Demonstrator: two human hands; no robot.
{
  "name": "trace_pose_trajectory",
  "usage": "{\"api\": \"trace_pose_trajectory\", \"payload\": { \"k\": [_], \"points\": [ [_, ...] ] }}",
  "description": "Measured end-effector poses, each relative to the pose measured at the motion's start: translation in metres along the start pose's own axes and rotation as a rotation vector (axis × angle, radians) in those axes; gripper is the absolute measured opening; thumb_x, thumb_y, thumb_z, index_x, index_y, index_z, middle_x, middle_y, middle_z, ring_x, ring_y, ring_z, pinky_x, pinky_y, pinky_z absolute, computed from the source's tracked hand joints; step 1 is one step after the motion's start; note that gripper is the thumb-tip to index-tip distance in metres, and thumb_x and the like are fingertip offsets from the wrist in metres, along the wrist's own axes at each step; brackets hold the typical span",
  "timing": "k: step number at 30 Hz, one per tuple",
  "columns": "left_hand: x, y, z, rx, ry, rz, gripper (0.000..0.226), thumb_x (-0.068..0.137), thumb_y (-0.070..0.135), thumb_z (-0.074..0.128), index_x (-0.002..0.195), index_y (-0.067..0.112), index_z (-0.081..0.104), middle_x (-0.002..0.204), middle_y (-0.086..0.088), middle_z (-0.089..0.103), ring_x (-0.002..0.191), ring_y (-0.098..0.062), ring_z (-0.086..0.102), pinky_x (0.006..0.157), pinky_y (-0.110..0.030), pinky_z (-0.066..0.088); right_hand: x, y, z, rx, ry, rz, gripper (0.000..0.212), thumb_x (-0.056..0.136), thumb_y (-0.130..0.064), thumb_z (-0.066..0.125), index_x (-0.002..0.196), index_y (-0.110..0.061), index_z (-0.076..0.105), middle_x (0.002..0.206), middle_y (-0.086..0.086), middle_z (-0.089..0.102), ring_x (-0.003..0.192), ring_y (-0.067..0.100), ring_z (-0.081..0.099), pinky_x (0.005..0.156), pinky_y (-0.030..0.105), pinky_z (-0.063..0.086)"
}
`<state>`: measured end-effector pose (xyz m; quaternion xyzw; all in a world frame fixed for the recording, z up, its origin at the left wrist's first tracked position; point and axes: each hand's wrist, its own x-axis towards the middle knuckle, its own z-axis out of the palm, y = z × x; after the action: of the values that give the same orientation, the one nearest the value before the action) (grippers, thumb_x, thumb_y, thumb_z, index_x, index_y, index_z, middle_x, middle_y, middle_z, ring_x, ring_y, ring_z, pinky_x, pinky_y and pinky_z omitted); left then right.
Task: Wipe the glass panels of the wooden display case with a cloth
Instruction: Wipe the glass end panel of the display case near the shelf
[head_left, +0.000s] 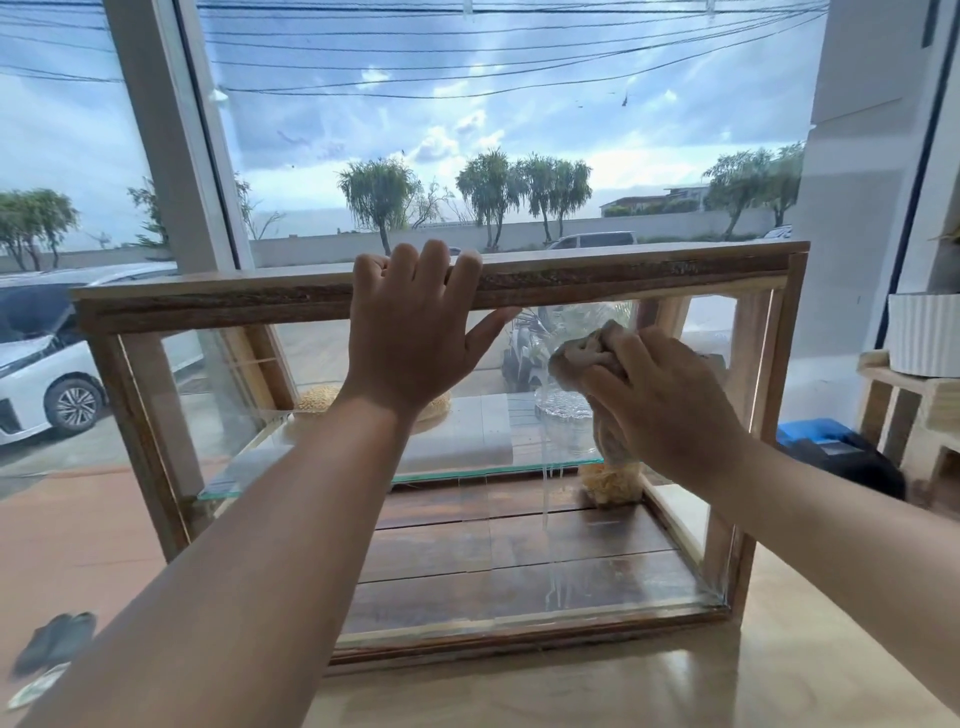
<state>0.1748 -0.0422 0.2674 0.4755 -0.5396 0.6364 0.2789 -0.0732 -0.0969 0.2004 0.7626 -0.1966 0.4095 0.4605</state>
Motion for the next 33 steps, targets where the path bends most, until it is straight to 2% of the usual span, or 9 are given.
{"api": "trace_pose_trajectory", "payload": {
  "k": [2,4,8,10,13,16,22,29,33],
  "points": [
    [0.0,0.0,0.0,-0.002,-0.001,0.002,0.059,0.102,0.064,0.033,0.105,0.009,0.056,0.093,-0.012,0.056,0.077,-0.029,0.049,0.068,-0.04,0.031,-0.009,0.001,-0.001,0.044,-0.087,-0.09,0.023,0.099,-0.034,0.059,0.103,-0.012,0.055,0.116,0.02,0.061,0.084,0.035,0.057,0.064,0.043,0.051],
    [0.0,0.0,0.0,0.003,0.002,-0.002,0.059,0.102,0.064,0.033,0.106,0.009,0.056,0.093,-0.012,0.056,0.077,-0.029,0.049,0.067,-0.04,0.031,0.001,0.006,-0.006,0.036,-0.071,-0.111,0.015,0.102,-0.026,0.056,0.106,-0.012,0.057,0.119,0.016,0.062,0.083,0.034,0.058,0.063,0.044,0.051],
    [0.0,0.0,0.0,-0.001,0.006,0.003,0.058,0.102,0.063,0.034,0.105,0.009,0.056,0.092,-0.012,0.056,0.077,-0.029,0.05,0.067,-0.04,0.032,0.042,0.003,-0.012,-0.009,0.147,0.01,0.012,0.104,-0.021,0.056,0.114,-0.016,0.058,0.096,0.005,0.066,0.071,0.025,0.056,0.055,0.039,0.05],
    [0.0,0.0,-0.001,-0.002,0.006,0.006,0.058,0.102,0.062,0.034,0.105,0.009,0.055,0.093,-0.012,0.056,0.077,-0.029,0.05,0.067,-0.04,0.032,0.044,-0.005,-0.009,0.016,0.172,0.044,0.015,0.103,-0.02,0.057,0.113,-0.012,0.065,0.092,0.005,0.066,0.07,0.025,0.057,0.055,0.038,0.051],
    [0.0,-0.001,-0.002,0.001,-0.002,0.003,0.058,0.102,0.063,0.034,0.106,0.009,0.055,0.093,-0.012,0.056,0.077,-0.029,0.05,0.067,-0.04,0.032,0.026,-0.014,-0.003,0.02,0.094,-0.028,0.006,0.098,-0.012,0.063,0.098,-0.009,0.068,0.091,0.009,0.064,0.071,0.025,0.057,0.053,0.038,0.051],
    [0.0,0.001,-0.002,-0.004,-0.007,0.005,0.059,0.102,0.063,0.032,0.107,0.009,0.056,0.094,-0.012,0.056,0.077,-0.028,0.05,0.067,-0.04,0.032,0.018,-0.014,-0.01,0.043,-0.001,-0.12,0.003,0.095,-0.009,0.064,0.096,-0.011,0.067,0.087,0.007,0.062,0.069,0.023,0.057,0.051,0.035,0.049],
    [-0.001,0.0,0.0,0.002,0.013,0.003,0.058,0.102,0.063,0.033,0.105,0.009,0.056,0.092,-0.012,0.056,0.077,-0.029,0.05,0.067,-0.04,0.032,0.052,-0.008,-0.017,0.051,0.137,0.128,0.015,0.102,-0.023,0.058,0.099,-0.016,0.07,0.081,0.0,0.06,0.068,0.02,0.058,0.048,0.033,0.048],
    [0.0,0.0,-0.002,0.004,-0.006,0.006,0.059,0.102,0.063,0.032,0.106,0.009,0.056,0.095,-0.013,0.057,0.079,-0.029,0.051,0.067,-0.04,0.031,0.01,-0.02,-0.013,0.109,-0.071,-0.089,0.008,0.092,-0.012,0.065,0.099,-0.015,0.064,0.086,0.005,0.061,0.067,0.022,0.058,0.049,0.031,0.045],
    [-0.001,0.0,0.0,0.005,0.006,0.003,0.06,0.102,0.063,0.032,0.105,0.009,0.057,0.094,-0.013,0.057,0.078,-0.029,0.051,0.067,-0.041,0.032,0.038,-0.011,-0.017,0.111,0.065,0.124,0.003,0.097,-0.02,0.064,0.094,-0.019,0.062,0.083,0.005,0.055,0.068,0.023,0.055,0.047,0.028,0.04]
  ]
}}
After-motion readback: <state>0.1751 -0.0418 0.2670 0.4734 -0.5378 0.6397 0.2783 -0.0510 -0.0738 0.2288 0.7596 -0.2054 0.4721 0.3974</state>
